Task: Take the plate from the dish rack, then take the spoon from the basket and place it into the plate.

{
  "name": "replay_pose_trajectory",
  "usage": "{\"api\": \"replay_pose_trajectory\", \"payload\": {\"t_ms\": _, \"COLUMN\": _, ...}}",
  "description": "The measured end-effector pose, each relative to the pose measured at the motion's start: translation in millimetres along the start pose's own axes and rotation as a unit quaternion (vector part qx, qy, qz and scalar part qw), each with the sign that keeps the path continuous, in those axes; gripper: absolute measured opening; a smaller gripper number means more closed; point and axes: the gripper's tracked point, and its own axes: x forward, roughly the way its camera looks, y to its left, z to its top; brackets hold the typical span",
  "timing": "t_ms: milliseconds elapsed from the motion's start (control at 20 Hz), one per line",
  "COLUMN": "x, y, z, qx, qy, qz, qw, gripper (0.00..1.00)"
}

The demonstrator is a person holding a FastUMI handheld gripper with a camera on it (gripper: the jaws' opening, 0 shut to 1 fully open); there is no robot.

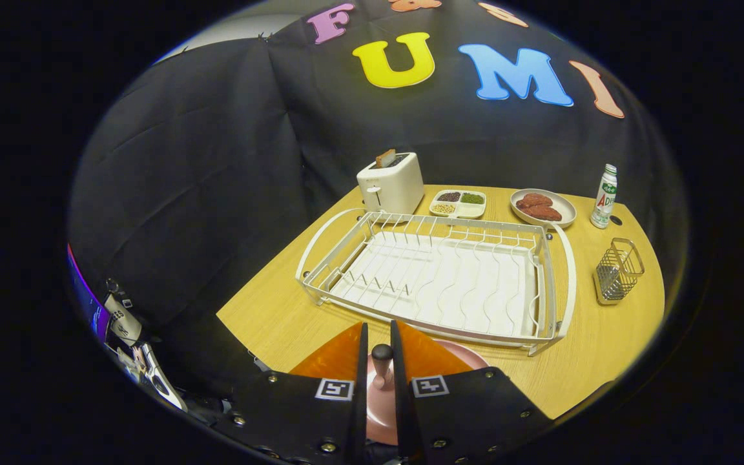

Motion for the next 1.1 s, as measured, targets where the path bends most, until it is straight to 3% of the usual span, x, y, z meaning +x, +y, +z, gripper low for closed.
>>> {"api": "replay_pose_trajectory", "payload": {"t_ms": 700, "x": -46.3, "y": -31.5, "z": 71.0, "qx": 0.008, "qy": -0.090, "qz": -0.033, "qw": 0.995, "gripper": 0.18}}
{"api": "replay_pose_trajectory", "payload": {"t_ms": 1100, "x": -121.9, "y": -90.9, "z": 164.3, "qx": 0.010, "qy": -0.222, "qz": -0.103, "qw": 0.969, "gripper": 0.18}}
